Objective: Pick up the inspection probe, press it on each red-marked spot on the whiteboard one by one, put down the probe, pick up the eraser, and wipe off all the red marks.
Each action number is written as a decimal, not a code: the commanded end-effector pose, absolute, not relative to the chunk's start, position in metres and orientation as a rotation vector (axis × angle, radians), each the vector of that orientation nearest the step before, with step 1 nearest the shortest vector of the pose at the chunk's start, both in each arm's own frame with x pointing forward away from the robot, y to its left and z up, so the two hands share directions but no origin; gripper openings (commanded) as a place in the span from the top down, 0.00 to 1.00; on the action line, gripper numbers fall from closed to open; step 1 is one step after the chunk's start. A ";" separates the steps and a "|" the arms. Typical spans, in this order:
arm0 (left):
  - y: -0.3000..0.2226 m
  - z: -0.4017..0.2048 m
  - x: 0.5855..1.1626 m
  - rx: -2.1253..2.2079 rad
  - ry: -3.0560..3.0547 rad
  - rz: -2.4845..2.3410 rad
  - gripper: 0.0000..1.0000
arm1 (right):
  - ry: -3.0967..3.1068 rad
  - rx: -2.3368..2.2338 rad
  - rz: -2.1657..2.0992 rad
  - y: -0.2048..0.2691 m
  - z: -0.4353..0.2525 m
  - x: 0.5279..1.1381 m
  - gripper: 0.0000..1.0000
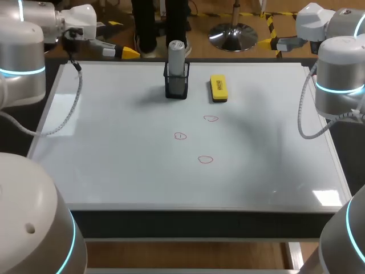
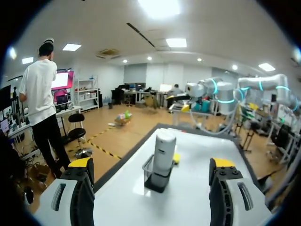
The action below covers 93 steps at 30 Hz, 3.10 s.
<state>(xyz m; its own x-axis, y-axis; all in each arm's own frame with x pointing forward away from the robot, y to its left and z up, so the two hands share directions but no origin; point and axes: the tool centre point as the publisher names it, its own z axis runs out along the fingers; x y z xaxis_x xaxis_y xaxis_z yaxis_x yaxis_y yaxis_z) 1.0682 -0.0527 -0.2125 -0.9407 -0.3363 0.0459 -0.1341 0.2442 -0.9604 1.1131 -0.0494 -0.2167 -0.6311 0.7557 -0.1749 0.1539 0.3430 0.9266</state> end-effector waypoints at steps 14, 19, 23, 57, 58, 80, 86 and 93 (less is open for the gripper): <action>-0.095 -0.219 1.075 -0.135 2.484 -2.022 0.00 | 2.010 0.792 1.292 -0.050 -0.217 1.114 0.00; -0.108 -0.224 1.079 -0.101 2.488 -2.039 0.00 | 2.010 0.792 1.292 -0.050 -0.217 1.114 0.00; -0.118 -0.228 1.082 -0.070 2.492 -2.068 0.00 | 2.010 0.792 1.292 -0.050 -0.217 1.114 0.00; -0.179 -0.271 1.087 -0.051 2.506 -2.100 0.00 | 2.010 0.792 1.292 -0.050 -0.217 1.114 0.00; -0.180 -0.274 1.087 -0.053 2.505 -2.099 0.00 | 2.010 0.792 1.292 -0.050 -0.217 1.114 0.00; -0.199 -0.283 1.082 -0.122 2.455 -2.117 0.00 | 2.010 0.792 1.292 -0.050 -0.217 1.114 0.00; -0.204 -0.284 1.080 -0.125 2.457 -2.106 0.00 | 2.010 0.792 1.292 -0.050 -0.217 1.114 0.00; -0.205 -0.282 1.080 -0.127 2.455 -2.103 0.00 | 2.010 0.792 1.292 -0.050 -0.217 1.114 0.00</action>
